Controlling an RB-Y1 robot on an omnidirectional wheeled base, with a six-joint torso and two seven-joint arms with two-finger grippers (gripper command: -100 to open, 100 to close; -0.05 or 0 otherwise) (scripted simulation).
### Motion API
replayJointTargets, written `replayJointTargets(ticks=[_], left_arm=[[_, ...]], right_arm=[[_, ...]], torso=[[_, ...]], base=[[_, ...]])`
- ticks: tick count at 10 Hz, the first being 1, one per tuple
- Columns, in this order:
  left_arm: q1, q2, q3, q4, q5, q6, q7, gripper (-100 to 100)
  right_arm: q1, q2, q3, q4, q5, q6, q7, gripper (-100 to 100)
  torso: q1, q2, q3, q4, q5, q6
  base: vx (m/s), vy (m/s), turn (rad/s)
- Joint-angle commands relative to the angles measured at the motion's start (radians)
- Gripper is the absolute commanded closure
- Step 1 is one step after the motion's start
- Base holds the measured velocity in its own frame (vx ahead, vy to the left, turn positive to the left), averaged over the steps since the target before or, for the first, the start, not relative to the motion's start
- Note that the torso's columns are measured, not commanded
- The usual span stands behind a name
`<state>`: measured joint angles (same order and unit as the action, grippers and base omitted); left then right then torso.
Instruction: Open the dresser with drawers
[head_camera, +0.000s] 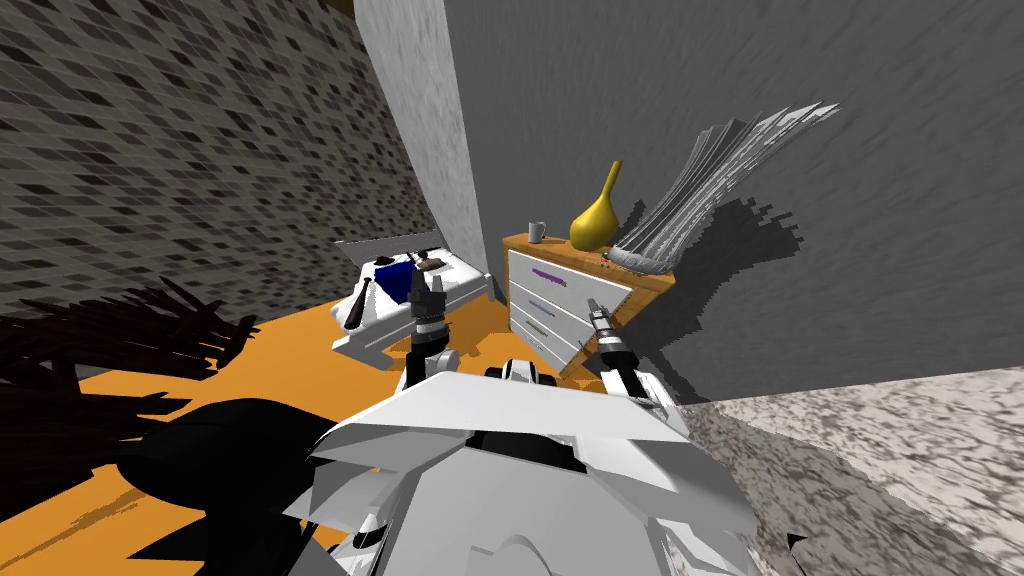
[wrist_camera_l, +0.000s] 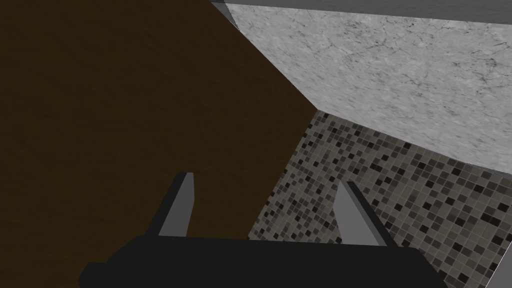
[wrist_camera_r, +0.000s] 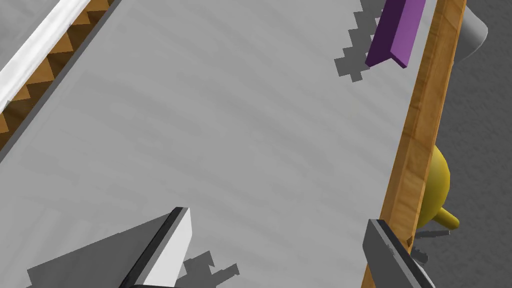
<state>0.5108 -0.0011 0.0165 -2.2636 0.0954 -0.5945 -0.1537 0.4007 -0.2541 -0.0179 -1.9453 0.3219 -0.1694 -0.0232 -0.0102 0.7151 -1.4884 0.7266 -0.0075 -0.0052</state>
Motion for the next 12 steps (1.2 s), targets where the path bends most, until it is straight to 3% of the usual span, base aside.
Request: replayJointTargets(ticks=[1,3,4,5,6,8,9,11,12], left_arm=[[0.000,0.000,0.000,0.000,0.000,0.000,0.000,0],[0.000,0.000,0.000,0.000,0.000,0.000,0.000,0],[0.000,0.000,0.000,0.000,0.000,0.000,0.000,0],[0.000,0.000,0.000,0.000,0.000,0.000,0.000,0],[0.000,0.000,0.000,0.000,0.000,0.000,0.000,0],[0.000,0.000,0.000,0.000,0.000,0.000,0.000,0],[0.000,0.000,0.000,0.000,0.000,0.000,0.000,0],[0.000,0.000,0.000,0.000,0.000,0.000,0.000,0],[0.000,0.000,0.000,0.000,0.000,0.000,0.000,0]], right_arm=[[-0.011,-0.026,0.010,0.058,0.057,0.068,0.030,-100],[-0.011,-0.026,0.010,0.067,0.057,0.092,0.030,-100],[-0.024,-0.046,0.015,0.104,0.096,0.117,0.048,-100],[-0.024,-0.046,0.015,0.108,0.096,0.146,0.048,-100],[-0.038,-0.066,0.020,0.131,0.136,0.179,0.066,-100],[-0.038,-0.066,0.020,0.149,0.136,0.201,0.066,-100],[-0.052,-0.085,0.026,0.182,0.177,0.236,0.084,-100],[-0.052,-0.085,0.026,0.192,0.177,0.257,0.084,-100],[-0.066,-0.103,0.032,0.225,0.219,0.292,0.102,-100]], torso=[[-0.001,-0.001,-0.001,0.000,0.000,0.001],[-0.001,-0.002,-0.001,-0.001,-0.001,-0.001],[-0.003,-0.003,-0.001,-0.001,-0.001,-0.001],[-0.004,-0.006,-0.002,-0.002,-0.002,-0.003],[-0.004,-0.008,-0.004,-0.003,-0.003,-0.003],[-0.005,-0.010,-0.005,-0.004,-0.004,-0.003],[-0.008,-0.011,-0.005,-0.005,-0.005,-0.003],[-0.008,-0.012,-0.005,-0.005,-0.006,-0.003],[-0.011,-0.013,-0.005,-0.005,-0.007,-0.004]], base=[[0.002,0.041,0.087],[-0.001,0.023,0.027],[-0.010,0.028,0.056],[-0.005,0.027,0.079],[0.000,0.040,0.125],[-0.004,0.024,0.021],[0.000,0.039,0.108],[-0.001,0.024,0.040],[-0.007,0.034,0.119]])
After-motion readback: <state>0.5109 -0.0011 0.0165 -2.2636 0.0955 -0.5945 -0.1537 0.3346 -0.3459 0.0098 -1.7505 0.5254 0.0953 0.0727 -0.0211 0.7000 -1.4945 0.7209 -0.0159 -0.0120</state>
